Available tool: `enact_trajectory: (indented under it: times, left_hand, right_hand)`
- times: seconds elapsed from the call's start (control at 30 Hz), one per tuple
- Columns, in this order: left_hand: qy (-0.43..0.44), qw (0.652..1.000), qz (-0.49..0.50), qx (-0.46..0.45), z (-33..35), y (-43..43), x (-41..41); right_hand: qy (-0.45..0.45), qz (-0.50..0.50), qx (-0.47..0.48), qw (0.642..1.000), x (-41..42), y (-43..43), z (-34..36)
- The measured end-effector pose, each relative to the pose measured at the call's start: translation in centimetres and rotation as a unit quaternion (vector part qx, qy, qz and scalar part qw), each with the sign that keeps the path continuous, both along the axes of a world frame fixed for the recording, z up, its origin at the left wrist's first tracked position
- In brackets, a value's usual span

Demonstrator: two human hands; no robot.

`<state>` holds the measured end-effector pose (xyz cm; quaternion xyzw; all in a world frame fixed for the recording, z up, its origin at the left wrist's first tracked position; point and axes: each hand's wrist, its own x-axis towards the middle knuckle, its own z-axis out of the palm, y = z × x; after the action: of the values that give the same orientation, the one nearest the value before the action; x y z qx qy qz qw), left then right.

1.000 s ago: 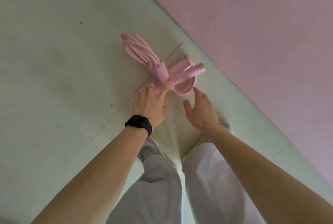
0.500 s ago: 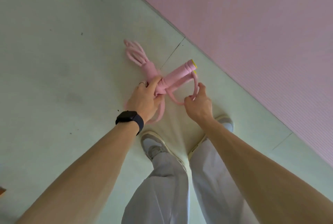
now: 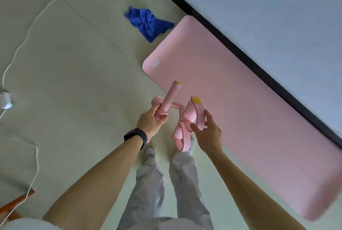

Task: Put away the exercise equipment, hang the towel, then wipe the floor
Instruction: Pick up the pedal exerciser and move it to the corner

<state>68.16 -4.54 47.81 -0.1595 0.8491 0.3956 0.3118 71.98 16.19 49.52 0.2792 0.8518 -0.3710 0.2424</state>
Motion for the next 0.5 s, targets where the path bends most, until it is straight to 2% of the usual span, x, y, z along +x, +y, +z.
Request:
enact_trajectory:
  times: [0.13,0.3,0.5]
  left_hand:
    - [0.074,0.996,-0.007,0.042,9.3,1.9,-0.5]
    - [0.153,0.976,-0.092,0.125,18.9,4.2,-1.2]
    - [0.199,0.937,-0.209,0.198,28.8,9.3,0.2]
  right_hand:
    - [0.127,-0.015,0.042,0.991,1.2,1.7,10.3]
    - [0.253,-0.095,0.109,0.957,4.6,2.5,21.0]
    - [0.328,-0.227,0.12,0.909,11.6,4.1,30.3]
